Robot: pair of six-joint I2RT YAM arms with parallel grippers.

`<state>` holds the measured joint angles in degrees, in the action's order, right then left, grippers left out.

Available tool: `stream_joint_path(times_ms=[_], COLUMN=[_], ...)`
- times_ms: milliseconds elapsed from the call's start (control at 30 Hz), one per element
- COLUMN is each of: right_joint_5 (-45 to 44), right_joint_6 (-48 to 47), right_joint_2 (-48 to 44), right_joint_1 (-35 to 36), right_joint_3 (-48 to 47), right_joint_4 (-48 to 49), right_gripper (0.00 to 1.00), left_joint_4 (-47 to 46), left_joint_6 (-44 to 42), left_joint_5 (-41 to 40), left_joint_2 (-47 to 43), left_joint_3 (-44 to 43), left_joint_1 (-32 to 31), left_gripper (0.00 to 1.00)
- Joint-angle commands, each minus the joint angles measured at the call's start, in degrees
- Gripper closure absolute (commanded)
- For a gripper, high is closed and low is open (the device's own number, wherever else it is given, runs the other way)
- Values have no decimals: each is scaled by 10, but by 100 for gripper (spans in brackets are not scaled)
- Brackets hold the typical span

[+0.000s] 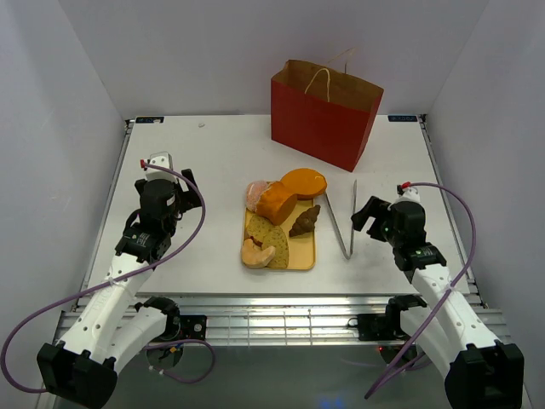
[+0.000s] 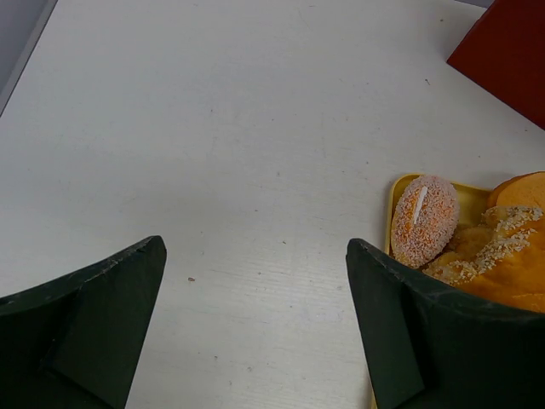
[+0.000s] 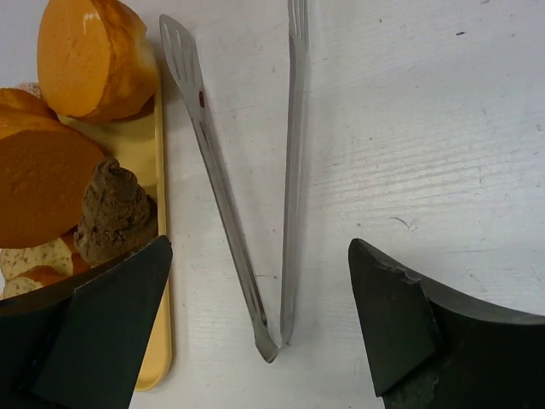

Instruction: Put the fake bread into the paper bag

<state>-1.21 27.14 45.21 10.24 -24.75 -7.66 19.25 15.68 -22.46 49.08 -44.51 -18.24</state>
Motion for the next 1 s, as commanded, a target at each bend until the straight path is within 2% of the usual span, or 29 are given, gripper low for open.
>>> stream_joint_path(times_ms=[0,200,367,600,767,967], right_joint_5=[-31,-21,31,76,41,-62], right_joint_6=[22,6,-20,-106,-124,-136], right_joint_2=[-23,-100,-149,-8,44,123], right_joint_1=[-1,-1,-1,2,44,123], right_joint_3=[-18,43,65,-53,-64,-102], right_joint_4=[10,61,96,-72,-60,-71], right_gripper=[10,10,10,10,10,10], left_joint_4=[-6,-6,-6,-4,-3,-3], left_joint_6=[1,2,4,4,4,5], left_joint_5=[-2,2,7,9,15,20], left_joint_2=[1,1,2,-1,-1,-4], left_joint_3=[-3,-3,-4,-7,-8,-8], left_joint_1=[-3,-3,-3,-3,-3,-4], left_gripper=[3,2,2,2,2,2])
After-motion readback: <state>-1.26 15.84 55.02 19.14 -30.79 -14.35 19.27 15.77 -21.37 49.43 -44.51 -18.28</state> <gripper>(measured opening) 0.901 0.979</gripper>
